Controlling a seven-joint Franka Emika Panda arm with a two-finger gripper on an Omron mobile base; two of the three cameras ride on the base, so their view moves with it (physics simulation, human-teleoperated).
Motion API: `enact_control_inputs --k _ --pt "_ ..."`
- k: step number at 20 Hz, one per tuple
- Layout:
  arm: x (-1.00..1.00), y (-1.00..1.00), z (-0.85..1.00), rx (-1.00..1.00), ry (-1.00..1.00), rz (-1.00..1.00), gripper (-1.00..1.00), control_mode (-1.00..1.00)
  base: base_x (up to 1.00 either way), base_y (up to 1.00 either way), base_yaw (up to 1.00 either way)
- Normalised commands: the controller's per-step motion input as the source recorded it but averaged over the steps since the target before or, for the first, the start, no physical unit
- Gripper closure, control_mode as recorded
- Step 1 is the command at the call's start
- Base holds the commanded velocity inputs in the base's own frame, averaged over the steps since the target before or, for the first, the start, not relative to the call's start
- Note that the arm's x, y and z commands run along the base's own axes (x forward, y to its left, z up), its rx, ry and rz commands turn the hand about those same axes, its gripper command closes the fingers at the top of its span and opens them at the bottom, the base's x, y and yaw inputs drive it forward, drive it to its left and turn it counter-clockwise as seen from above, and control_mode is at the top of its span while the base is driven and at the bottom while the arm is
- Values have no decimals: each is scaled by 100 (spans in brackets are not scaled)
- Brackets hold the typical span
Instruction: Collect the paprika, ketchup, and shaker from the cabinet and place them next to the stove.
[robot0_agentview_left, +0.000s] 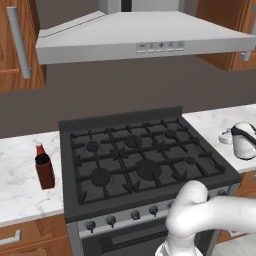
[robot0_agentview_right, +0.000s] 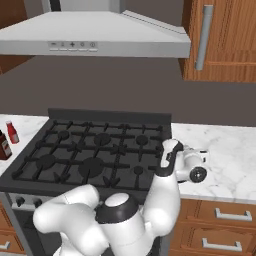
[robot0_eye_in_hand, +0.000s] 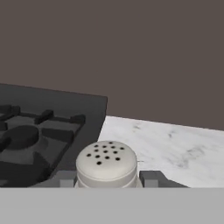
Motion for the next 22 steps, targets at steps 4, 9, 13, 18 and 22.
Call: enact_control_inputs --k 4,9,13,18,22 --pt "15 -37 -47 -2 0 21 100 -100 0 0 0" --pt "8 -39 -37 -2 1 15 100 -100 0 0 0" --pt "17 -21 -46 -1 4 15 100 -100 0 0 0" --pt "16 -8 -53 0 7 13 100 -100 0 0 0" --pt "7 -7 -64 0 2 12 100 -100 0 0 0"
